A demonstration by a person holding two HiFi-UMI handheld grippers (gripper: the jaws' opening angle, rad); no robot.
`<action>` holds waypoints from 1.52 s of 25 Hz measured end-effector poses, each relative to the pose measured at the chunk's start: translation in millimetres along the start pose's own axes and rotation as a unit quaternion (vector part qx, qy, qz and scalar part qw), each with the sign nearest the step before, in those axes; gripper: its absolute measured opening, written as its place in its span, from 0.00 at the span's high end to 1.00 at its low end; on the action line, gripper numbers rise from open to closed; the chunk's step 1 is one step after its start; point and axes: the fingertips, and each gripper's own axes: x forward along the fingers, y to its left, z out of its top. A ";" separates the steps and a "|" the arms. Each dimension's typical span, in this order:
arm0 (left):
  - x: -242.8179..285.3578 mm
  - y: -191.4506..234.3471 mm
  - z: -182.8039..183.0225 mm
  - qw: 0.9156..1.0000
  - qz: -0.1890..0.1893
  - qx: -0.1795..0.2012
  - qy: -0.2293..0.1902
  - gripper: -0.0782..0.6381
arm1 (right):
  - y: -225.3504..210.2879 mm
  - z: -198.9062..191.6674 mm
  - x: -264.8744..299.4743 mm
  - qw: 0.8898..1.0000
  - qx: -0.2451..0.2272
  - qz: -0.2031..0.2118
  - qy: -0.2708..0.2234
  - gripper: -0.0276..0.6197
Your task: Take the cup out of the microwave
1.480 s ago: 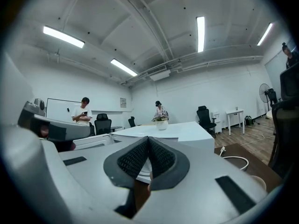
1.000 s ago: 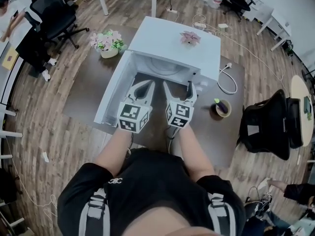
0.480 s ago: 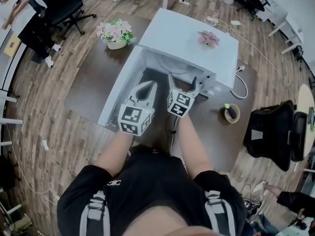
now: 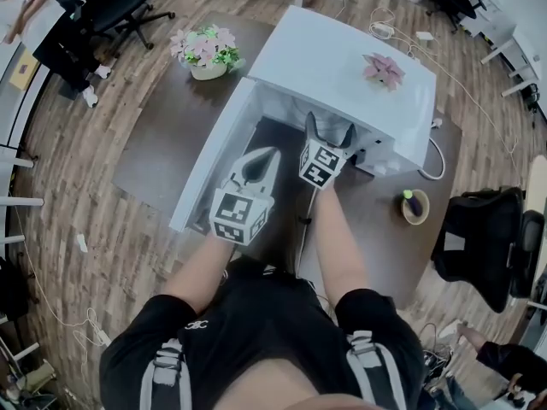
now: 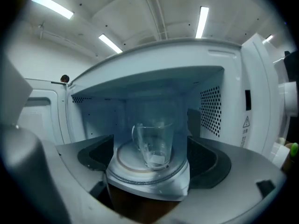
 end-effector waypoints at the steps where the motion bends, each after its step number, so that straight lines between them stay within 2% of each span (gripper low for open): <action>1: 1.0 1.1 -3.4 1.000 0.000 -0.001 0.003 0.90 | -1.1 -3.8 4.9 1.000 -0.001 -0.001 0.003 0.21; 15: 17.6 21.0 -26.6 1.000 0.002 -0.011 0.026 0.90 | -6.0 -14.3 62.7 0.999 0.021 -0.005 0.032 0.22; 17: 19.9 20.4 -26.3 1.000 0.000 -0.010 0.027 0.90 | -9.0 -12.4 68.5 0.999 0.018 -0.011 0.032 0.26; 19: 21.8 19.0 -25.7 1.000 -0.003 -0.008 0.026 0.90 | -10.9 -10.3 72.2 0.999 0.008 -0.015 0.029 0.35; 22: 22.9 16.5 -25.0 1.000 -0.007 -0.007 0.025 0.90 | -11.7 -10.2 72.3 0.999 0.006 -0.013 0.029 0.36; 30: 16.6 4.5 -17.4 1.000 -0.020 -0.002 0.021 0.90 | -5.6 -11.1 46.5 0.999 0.014 0.014 0.035 0.37; 38: -0.2 -15.3 1.6 1.000 -0.027 0.004 0.006 0.90 | 5.8 -16.4 -21.9 0.997 0.014 0.051 0.050 0.37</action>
